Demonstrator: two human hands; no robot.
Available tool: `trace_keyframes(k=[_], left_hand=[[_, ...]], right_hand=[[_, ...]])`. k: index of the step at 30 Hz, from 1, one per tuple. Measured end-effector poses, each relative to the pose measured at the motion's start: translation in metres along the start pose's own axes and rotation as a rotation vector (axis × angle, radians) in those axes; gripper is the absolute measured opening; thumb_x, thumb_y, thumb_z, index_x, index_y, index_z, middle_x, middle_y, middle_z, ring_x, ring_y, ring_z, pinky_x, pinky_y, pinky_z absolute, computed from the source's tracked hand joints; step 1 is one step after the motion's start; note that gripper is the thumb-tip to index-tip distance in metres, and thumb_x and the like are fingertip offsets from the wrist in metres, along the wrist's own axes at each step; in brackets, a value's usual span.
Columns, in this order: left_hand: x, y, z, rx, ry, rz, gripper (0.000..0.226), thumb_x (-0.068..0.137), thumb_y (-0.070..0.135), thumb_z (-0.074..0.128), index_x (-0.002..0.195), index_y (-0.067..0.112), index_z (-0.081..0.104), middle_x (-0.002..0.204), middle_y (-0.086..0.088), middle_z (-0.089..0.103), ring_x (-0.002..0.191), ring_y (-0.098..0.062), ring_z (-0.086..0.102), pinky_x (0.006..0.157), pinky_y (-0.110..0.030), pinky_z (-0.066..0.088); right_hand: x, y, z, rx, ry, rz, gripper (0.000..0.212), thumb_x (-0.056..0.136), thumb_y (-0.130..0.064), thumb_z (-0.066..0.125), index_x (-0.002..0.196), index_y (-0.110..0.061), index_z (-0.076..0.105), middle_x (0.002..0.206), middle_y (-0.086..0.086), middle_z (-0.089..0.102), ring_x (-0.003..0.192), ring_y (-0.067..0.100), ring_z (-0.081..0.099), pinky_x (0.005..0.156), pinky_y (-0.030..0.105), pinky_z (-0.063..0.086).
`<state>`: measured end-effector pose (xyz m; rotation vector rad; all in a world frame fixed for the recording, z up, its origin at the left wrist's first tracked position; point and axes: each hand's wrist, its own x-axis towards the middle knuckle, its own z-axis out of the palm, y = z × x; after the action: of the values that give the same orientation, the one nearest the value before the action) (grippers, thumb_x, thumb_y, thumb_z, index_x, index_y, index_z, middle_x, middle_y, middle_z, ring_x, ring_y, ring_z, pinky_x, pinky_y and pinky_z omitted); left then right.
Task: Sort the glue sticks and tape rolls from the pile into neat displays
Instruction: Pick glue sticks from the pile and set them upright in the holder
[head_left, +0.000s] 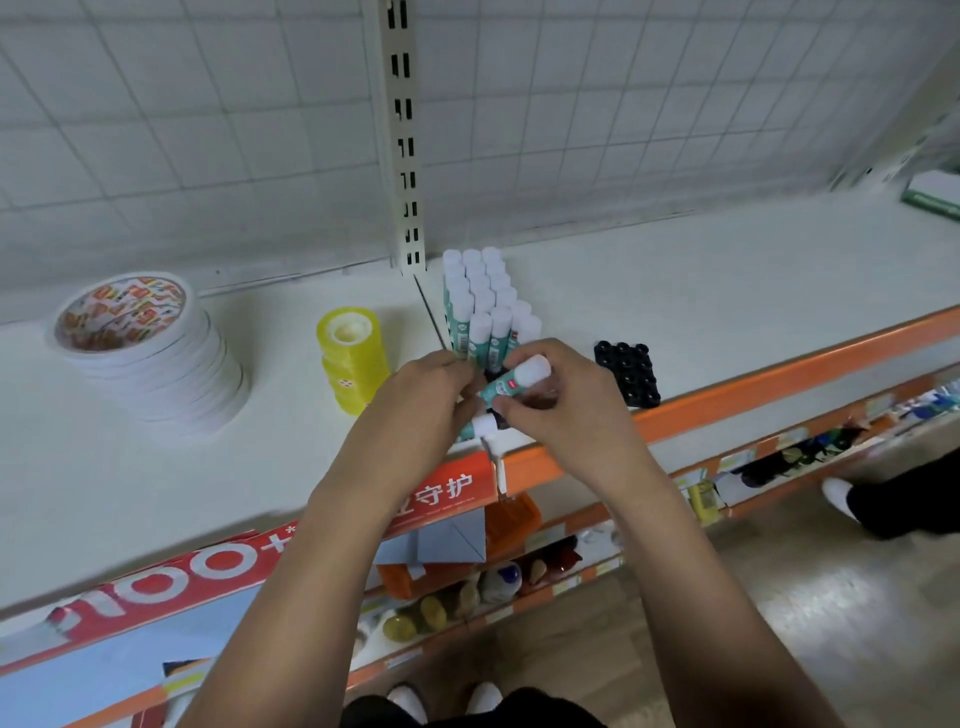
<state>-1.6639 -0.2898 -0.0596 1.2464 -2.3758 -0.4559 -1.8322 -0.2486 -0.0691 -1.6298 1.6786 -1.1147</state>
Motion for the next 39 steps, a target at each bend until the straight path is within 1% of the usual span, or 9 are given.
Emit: trace_keyframes(k=[4,7,10,13,16,19,23,29,39], left_hand=[[0.003,-0.001,-0.003,-0.02,-0.01,0.048,0.018,0.09,0.027,0.065,0.098,0.011,0.072,0.1,-0.004,0.064,0.09,-0.025,0.061,0.078,-0.041,0.049],[0.004,0.001,-0.005,-0.083,0.143,0.054,0.02,0.088,0.026,0.069,0.104,0.014,0.069,0.095,0.0,0.065,0.087,-0.02,0.061,0.078,-0.034,0.048],[0.006,0.01,-0.01,-0.219,0.287,0.088,0.037,0.083,0.022,0.075,0.118,0.019,0.064,0.101,0.004,0.064,0.083,-0.01,0.059,0.079,-0.023,0.048],[0.012,0.019,-0.012,-0.234,0.305,0.139,0.028,0.082,0.012,0.075,0.109,0.014,0.069,0.098,0.0,0.064,0.08,-0.012,0.062,0.078,-0.028,0.052],[0.017,0.023,-0.01,-0.209,0.341,0.124,0.016,0.082,0.007,0.075,0.097,0.009,0.072,0.092,-0.001,0.065,0.076,-0.013,0.063,0.075,-0.033,0.053],[0.018,0.027,-0.005,-0.208,0.409,0.058,0.012,0.081,0.003,0.075,0.093,0.006,0.071,0.09,-0.003,0.065,0.074,-0.015,0.064,0.073,-0.035,0.054],[0.018,0.035,0.007,-0.185,0.456,-0.009,0.013,0.079,0.002,0.076,0.091,0.005,0.072,0.086,-0.005,0.065,0.074,-0.017,0.064,0.073,-0.036,0.054],[0.02,0.04,0.022,-0.127,0.504,-0.097,0.014,0.08,0.006,0.076,0.093,0.008,0.072,0.088,-0.004,0.068,0.077,-0.018,0.066,0.073,-0.037,0.055],[0.027,0.05,0.046,-0.101,0.639,-0.253,0.008,0.086,0.011,0.07,0.091,0.004,0.069,0.09,-0.008,0.068,0.081,-0.024,0.066,0.073,-0.04,0.053]], right_hand=[[-0.003,-0.002,0.004,0.047,0.09,-0.022,0.021,0.079,-0.013,0.078,0.094,-0.022,0.067,0.08,-0.007,0.066,0.072,0.002,0.062,0.068,0.007,0.047],[-0.003,0.0,0.004,-0.044,0.117,-0.068,0.016,0.081,-0.01,0.074,0.091,-0.021,0.067,0.08,0.0,0.064,0.072,0.009,0.06,0.069,0.015,0.051],[0.0,0.0,0.002,-0.177,0.123,-0.132,0.009,0.082,-0.009,0.071,0.087,-0.013,0.066,0.081,0.002,0.06,0.071,0.015,0.058,0.07,0.027,0.052],[0.004,0.0,0.0,-0.231,0.109,-0.203,0.014,0.082,-0.009,0.072,0.085,-0.018,0.062,0.082,0.0,0.058,0.07,0.009,0.056,0.07,0.02,0.05],[0.009,0.006,-0.006,-0.235,0.044,-0.209,0.017,0.082,-0.013,0.074,0.099,-0.015,0.069,0.088,-0.003,0.058,0.07,-0.001,0.053,0.072,0.009,0.046],[0.014,0.02,-0.015,-0.271,-0.037,-0.178,0.029,0.083,-0.013,0.073,0.112,-0.014,0.069,0.099,-0.002,0.061,0.076,-0.001,0.054,0.082,0.015,0.049],[0.016,0.03,-0.016,-0.292,-0.08,-0.206,0.019,0.083,-0.007,0.071,0.102,-0.011,0.074,0.098,0.0,0.063,0.083,0.009,0.06,0.085,0.025,0.053],[0.017,0.035,-0.015,-0.308,-0.122,-0.268,0.014,0.084,-0.001,0.065,0.086,-0.008,0.077,0.091,0.005,0.065,0.08,0.013,0.063,0.08,0.027,0.053],[0.019,0.04,-0.017,-0.294,-0.164,-0.273,0.014,0.089,-0.006,0.063,0.093,-0.008,0.077,0.099,0.006,0.064,0.088,0.014,0.061,0.085,0.028,0.052]])
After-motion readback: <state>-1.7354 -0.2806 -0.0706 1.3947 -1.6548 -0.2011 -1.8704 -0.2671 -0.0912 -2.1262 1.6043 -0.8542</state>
